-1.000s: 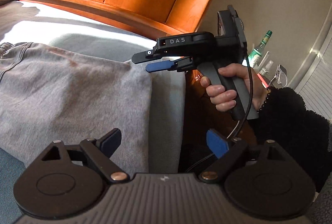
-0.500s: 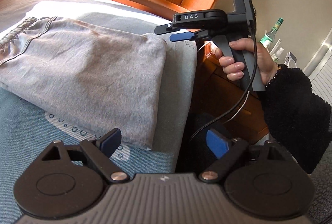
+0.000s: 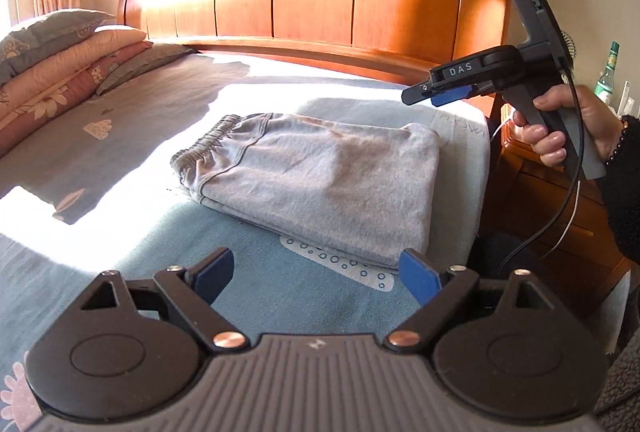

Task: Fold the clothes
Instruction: 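Lift both open grippers away from the folded grey sweatpants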

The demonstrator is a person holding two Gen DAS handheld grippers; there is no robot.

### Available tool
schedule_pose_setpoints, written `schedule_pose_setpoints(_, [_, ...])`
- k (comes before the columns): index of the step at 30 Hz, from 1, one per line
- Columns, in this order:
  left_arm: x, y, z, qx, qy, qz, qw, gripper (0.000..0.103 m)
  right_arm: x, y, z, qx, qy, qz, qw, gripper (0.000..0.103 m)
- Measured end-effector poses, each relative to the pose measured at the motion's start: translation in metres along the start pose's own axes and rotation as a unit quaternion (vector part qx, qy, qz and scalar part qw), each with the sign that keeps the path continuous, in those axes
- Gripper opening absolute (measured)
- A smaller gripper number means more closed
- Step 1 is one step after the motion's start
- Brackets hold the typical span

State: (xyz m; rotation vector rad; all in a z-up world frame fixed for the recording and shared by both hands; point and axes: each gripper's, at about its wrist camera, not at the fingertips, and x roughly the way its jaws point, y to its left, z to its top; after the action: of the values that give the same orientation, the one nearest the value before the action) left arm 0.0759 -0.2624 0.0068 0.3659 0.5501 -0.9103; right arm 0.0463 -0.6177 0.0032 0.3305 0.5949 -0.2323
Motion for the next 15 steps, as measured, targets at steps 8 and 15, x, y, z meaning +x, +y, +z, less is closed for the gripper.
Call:
schedule_pose_setpoints(8, [-0.051, 0.015, -0.008, -0.049, -0.085, 0.072, 0.9926, 0.102, -0.023, 0.066, -0.013, -0.036, -0.013, 0.046, 0.998, 0.078])
schedule_pose_setpoints(15, [-0.079, 0.029, -0.040, -0.108, -0.133, 0.113, 0.9787, 0.102, 0.016, 0.102, -0.099, -0.065, 0.049, 0.008, 0.997, 0.078])
